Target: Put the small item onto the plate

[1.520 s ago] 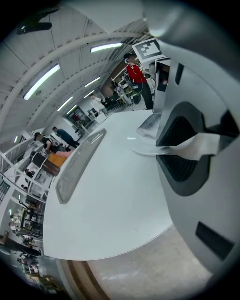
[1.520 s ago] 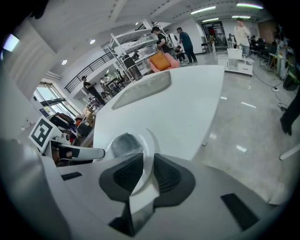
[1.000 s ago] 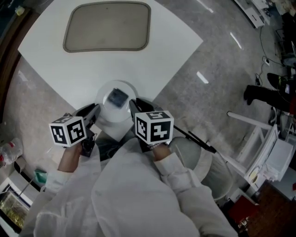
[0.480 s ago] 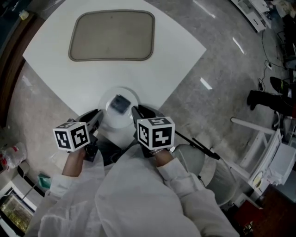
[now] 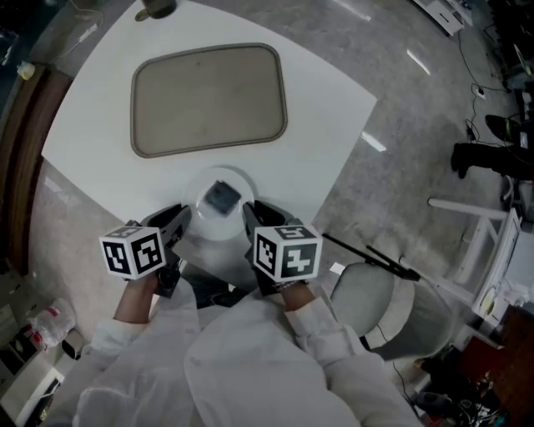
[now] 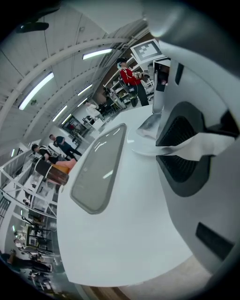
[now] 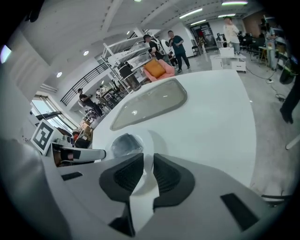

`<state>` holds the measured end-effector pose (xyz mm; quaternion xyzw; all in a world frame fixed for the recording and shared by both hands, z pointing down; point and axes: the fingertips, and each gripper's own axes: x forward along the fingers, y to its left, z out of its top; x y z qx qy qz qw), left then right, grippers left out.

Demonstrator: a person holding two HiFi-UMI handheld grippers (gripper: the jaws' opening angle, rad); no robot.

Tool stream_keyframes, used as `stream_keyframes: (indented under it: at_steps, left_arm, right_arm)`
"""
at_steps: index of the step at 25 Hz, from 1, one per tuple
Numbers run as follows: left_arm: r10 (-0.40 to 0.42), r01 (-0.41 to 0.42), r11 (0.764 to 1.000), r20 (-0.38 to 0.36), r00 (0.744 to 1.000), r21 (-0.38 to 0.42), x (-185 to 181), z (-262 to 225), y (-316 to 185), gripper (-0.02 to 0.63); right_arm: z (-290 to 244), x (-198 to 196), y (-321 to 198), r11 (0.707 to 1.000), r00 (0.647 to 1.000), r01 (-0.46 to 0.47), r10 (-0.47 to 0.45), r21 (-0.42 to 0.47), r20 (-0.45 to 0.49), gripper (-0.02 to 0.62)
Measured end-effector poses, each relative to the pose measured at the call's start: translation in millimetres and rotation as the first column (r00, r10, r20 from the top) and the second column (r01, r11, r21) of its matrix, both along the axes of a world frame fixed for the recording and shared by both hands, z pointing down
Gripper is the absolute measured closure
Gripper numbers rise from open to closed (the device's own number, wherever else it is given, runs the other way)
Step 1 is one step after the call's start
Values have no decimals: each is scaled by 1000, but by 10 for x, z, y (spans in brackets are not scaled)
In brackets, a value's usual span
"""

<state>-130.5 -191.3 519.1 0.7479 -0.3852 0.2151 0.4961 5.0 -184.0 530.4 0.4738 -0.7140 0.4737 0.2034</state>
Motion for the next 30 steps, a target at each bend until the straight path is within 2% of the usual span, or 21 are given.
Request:
stream_keyframes:
  at_steps: [5, 13, 30]
  left_arm:
    - [56, -56, 998, -18, 998, 28, -171, -168, -489, 545]
    - [121, -117, 990, -43, 992, 74, -235, -329, -1174, 545]
    - [149, -137, 982, -88, 985, 130, -204, -365, -2175, 545]
  right_arm:
    - [-181, -171, -419, 998, 998, -57, 57, 32, 7, 522]
    - [-330, -238, -1021, 990, 992, -124, 126, 71, -17, 522]
    - [-294, -246, -1847, 967, 969, -245, 247, 64, -21, 522]
